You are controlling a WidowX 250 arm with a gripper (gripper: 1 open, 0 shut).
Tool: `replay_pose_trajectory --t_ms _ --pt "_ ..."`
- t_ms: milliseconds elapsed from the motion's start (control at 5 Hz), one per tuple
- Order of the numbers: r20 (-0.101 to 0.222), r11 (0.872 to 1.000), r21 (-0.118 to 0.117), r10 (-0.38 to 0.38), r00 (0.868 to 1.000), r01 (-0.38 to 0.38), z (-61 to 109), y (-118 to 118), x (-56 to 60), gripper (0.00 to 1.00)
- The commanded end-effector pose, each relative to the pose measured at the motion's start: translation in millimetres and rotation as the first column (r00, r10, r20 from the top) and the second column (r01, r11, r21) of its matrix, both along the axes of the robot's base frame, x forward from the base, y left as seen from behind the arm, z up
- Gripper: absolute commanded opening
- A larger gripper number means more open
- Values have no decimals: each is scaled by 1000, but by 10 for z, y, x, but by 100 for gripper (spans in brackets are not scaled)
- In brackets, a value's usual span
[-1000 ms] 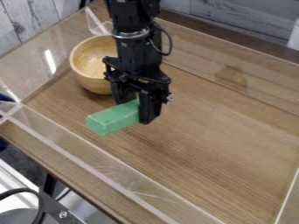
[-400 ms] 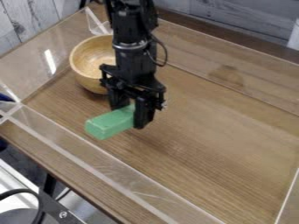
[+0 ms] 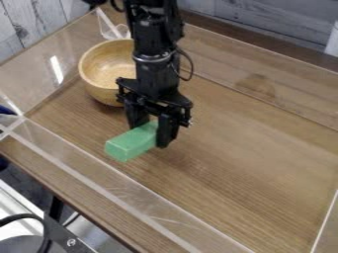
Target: Remove the green block from inside the brown bowl and put it on the table
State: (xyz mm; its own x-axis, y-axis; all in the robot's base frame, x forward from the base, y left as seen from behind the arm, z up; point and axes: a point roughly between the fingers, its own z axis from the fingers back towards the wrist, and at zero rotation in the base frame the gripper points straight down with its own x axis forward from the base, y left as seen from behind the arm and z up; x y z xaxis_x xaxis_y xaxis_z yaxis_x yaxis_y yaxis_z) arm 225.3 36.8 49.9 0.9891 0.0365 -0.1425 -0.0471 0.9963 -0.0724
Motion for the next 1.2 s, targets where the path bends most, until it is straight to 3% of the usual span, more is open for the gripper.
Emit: replay_pose_trajectory --t_ms 0,200,600,1000 --pt "33 1000 1 16 999 -16 -3 68 48 0" --pt "34 1000 -7 25 999 -25 -63 109 28 0" --pt "-18 1000 5 -30 999 30 -189 179 104 0" --pt "26 1000 -26 -9 1000 10 -99 153 139 0"
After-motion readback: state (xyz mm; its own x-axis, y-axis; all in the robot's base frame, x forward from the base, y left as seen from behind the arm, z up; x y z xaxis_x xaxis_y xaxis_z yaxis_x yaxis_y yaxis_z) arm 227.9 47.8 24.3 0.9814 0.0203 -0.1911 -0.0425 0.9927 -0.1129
